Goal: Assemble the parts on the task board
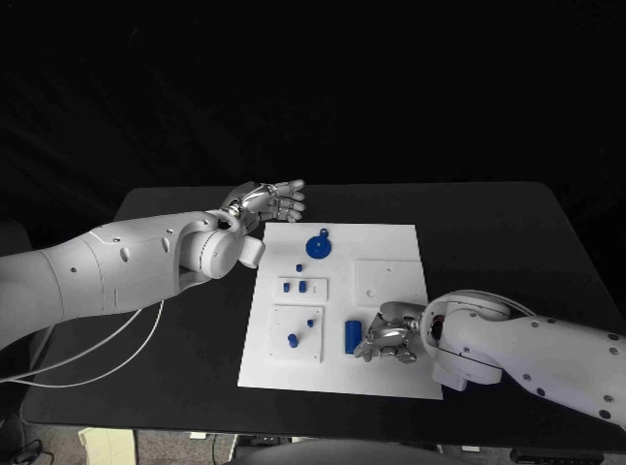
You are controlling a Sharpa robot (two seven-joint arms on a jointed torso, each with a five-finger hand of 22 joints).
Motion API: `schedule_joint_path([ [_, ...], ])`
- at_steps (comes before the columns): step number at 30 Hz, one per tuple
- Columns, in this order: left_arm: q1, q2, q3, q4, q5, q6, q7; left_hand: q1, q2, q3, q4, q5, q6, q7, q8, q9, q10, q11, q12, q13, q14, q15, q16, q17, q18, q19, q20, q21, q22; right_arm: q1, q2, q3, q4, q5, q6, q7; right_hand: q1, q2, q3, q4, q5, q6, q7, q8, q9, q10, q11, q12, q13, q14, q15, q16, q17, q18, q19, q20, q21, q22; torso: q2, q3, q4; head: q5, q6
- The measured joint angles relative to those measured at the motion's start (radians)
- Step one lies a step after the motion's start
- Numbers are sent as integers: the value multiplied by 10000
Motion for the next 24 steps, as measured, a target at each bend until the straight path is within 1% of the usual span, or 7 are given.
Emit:
schedule_joint_path([
  [9, 0, -3, 0, -2, -3, 0, -8, 0, 0, -10, -10, 0, 0, 0, 0, -9, 0, 0, 0, -1, 0, 0, -38, 9, -4, 0, 0, 0, 0, -15, -79, -6, 52, 43, -24, 65, -1, 2, 0, 0, 0, 5, -14, -5, -35, 0, 0, 0, -1, 0, 1, 0, -9, 44, -14, 14, -1, 0, 1, 4, 0, -7, 12],
  [13, 0, -4, 0, -8, -3, 0, -10, 0, 0, -10, -10, 0, 0, 0, 0, -9, 0, 0, 0, -1, 0, 0, -38, 9, -8, 0, 0, 0, 0, -26, -298, -12, 151, 186, -145, 213, -62, -331, -127, 10, -78, -27, 16, -21, -4, 0, 0, 0, 11, 0, 1, 0, -21, 47, -14, 14, -1, 0, 1, 4, 0, -7, 28],
  [17, 0, -11, 0, -13, -4, 0, -10, 0, 0, -10, -10, 0, 0, 0, 0, -8, 0, 1, 0, -1, -1, 0, -38, 21, -11, 0, 0, 0, 11, -11, -787, -10, 447, 538, -236, 397, -133, -419, -247, 51, -157, -75, 60, -118, -23, -2, 1, 0, 34, 0, 2, 0, -21, 47, -10, 10, -1, 0, 1, 6, -6, -14, 46],
  [19, 0, -23, -1, -13, -4, 0, -10, 0, 0, -26, -26, 0, 0, 0, 0, -8, 0, 1, 0, -2, -1, 0, -38, 21, -13, 0, 0, 0, 11, 58, -972, 33, 587, 715, -285, 486, -132, -420, -305, -1, -195, -133, 63, -120, -23, -2, 2, 0, 45, 0, 2, 0, -21, 47, 11, -11, -3, 0, 1, 7, -12, -3, 69],
  [20, 0, -28, -1, -13, -5, 1, -9, 0, 0, -38, -38, 0, 0, 1, 0, -8, 21, 21, 0, -2, -1, -1, -38, 24, -15, 0, 0, 0, 11, 117, -1050, 74, 637, 779, -314, 533, -85, -467, -335, -30, -195, -263, 85, -199, -23, -23, 22, 1, 63, 0, 2, 0, -21, 46, 30, -29, -4, 0, 0, 8, -12, 5, 78],
  [21, 0, -33, -1, -18, -5, 1, -5, 0, 0, -38, -38, 0, 0, 0, 0, -8, 34, 35, 0, -2, -1, 0, -38, 32, -17, 0, 0, 0, 11, 215, -1167, 149, 700, 847, -362, 604, -80, -472, -344, -40, -195, -312, 79, -206, -22, -39, 38, 2, 76, -1, 2, 0, -21, 46, 48, -46, -6, 0, 0, 10, -15, 7, 87],
  [24, 0, -51, -1, -27, -5, 1, 4, 0, 0, -38, -38, 0, 0, 0, 0, -9, 34, 35, 0, 1, -1, -1, -38, 33, -53, 0, 0, 0, 10, 494, -1461, 291, 752, 951, -486, 781, -44, -460, -368, -64, -194, -322, 89, -205, -14, -39, 38, 2, 121, 0, 3, 0, -21, 46, 81, -77, -7, 0, 0, 10, -23, -17, 154],
])
